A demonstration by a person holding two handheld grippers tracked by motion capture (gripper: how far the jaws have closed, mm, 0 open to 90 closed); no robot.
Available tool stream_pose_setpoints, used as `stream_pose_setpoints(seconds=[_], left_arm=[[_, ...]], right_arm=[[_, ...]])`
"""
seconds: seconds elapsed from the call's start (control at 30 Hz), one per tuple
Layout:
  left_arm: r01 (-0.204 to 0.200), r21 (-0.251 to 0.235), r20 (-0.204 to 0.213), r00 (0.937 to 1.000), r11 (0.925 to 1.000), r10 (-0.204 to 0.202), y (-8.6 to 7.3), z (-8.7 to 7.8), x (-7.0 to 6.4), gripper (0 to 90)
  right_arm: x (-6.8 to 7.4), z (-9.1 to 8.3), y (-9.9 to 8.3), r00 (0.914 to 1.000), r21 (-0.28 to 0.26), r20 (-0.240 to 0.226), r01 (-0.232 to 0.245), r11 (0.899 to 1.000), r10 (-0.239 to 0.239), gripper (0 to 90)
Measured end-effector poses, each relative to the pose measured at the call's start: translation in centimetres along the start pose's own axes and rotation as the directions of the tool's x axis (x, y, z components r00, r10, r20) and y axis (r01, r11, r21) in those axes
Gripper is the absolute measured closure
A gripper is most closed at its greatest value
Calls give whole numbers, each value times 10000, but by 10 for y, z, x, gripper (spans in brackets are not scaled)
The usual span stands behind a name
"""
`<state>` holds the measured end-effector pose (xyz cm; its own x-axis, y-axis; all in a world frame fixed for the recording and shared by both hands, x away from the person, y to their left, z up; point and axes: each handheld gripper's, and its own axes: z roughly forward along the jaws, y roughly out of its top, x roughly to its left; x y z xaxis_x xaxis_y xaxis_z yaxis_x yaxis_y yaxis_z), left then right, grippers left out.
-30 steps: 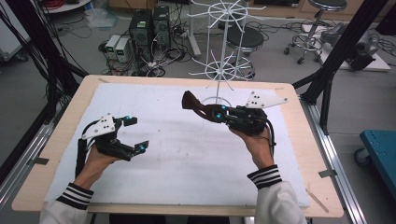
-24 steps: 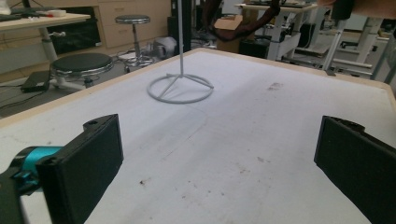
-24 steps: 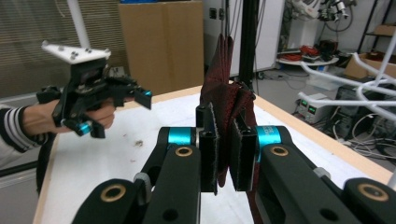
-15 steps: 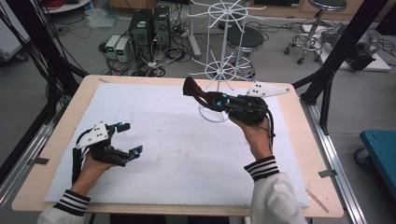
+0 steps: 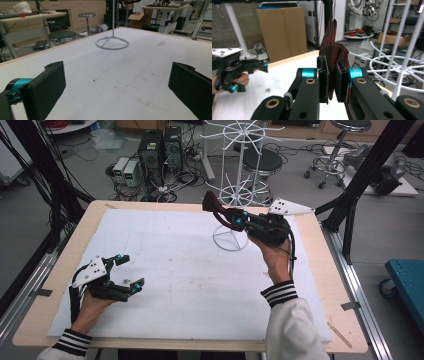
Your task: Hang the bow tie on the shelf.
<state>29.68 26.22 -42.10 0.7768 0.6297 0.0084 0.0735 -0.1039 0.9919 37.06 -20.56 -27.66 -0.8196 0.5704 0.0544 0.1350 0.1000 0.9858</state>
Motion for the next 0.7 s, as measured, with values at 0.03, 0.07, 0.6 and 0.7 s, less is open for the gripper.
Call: stream_pose_setpoints(seconds=[0.03,0.07,0.6,0.7], left_arm=[[30,3,-7,10000,10000,-30,-1,-1,0,17],[52,-6,19,10000,10000,-52,-2,-2,0,17],[66,-380,-118,9999,9993,-71,-9,-8,1,17],[125,-370,-230,9996,9992,-133,-13,-10,2,17]], right_arm=[[0,0,1,10000,31,76,-33,10000,33,846],[-1,1,1,9998,15,194,-12,10000,11,846],[-14,7,-4,9926,243,1006,-712,9972,684,846],[-16,10,-5,9910,256,1060,-852,9960,821,845]])
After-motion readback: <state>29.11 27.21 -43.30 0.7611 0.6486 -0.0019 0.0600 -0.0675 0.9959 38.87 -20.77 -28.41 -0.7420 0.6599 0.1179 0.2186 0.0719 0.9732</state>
